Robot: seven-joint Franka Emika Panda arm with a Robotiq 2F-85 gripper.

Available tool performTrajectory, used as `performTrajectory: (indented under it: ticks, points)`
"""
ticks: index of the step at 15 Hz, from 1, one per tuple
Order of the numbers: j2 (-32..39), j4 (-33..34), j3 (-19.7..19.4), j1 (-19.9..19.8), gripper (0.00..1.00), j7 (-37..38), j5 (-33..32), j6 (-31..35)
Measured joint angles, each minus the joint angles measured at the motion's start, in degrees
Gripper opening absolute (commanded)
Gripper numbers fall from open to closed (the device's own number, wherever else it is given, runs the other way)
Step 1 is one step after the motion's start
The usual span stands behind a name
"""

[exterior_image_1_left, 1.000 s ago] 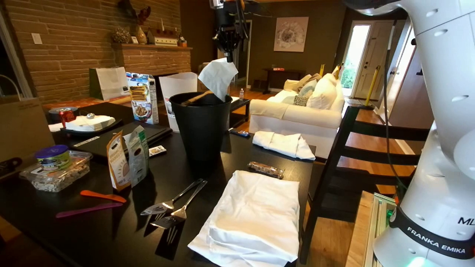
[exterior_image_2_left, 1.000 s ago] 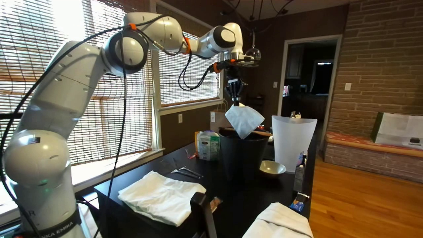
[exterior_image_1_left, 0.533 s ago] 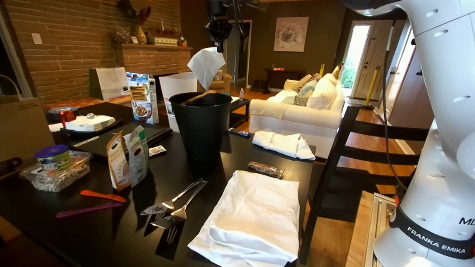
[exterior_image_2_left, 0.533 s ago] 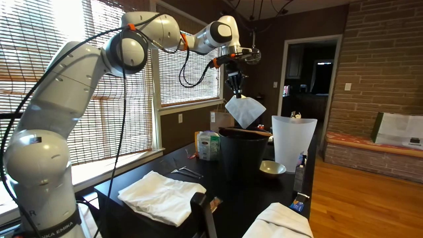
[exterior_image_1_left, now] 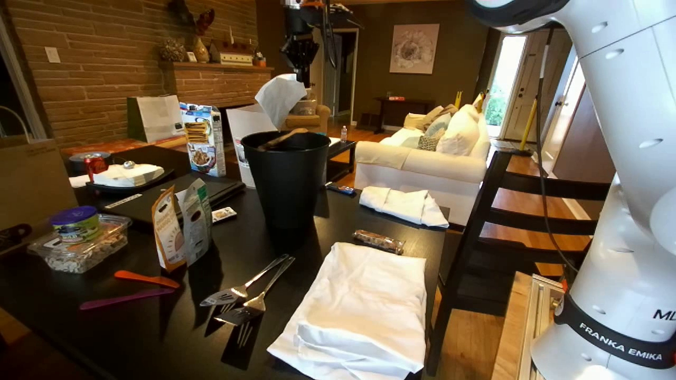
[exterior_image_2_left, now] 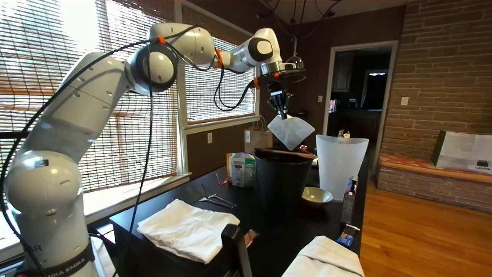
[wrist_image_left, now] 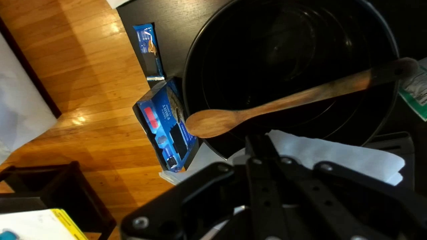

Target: Put the wooden spoon on the black bin then put the napkin on the spoon.

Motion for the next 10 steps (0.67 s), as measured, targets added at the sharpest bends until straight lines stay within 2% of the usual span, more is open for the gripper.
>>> performTrajectory:
  ticks: [10]
  points:
    - [1.9,-2.0,-1.4,0.0,0.00,0.0,-0.2,2.1]
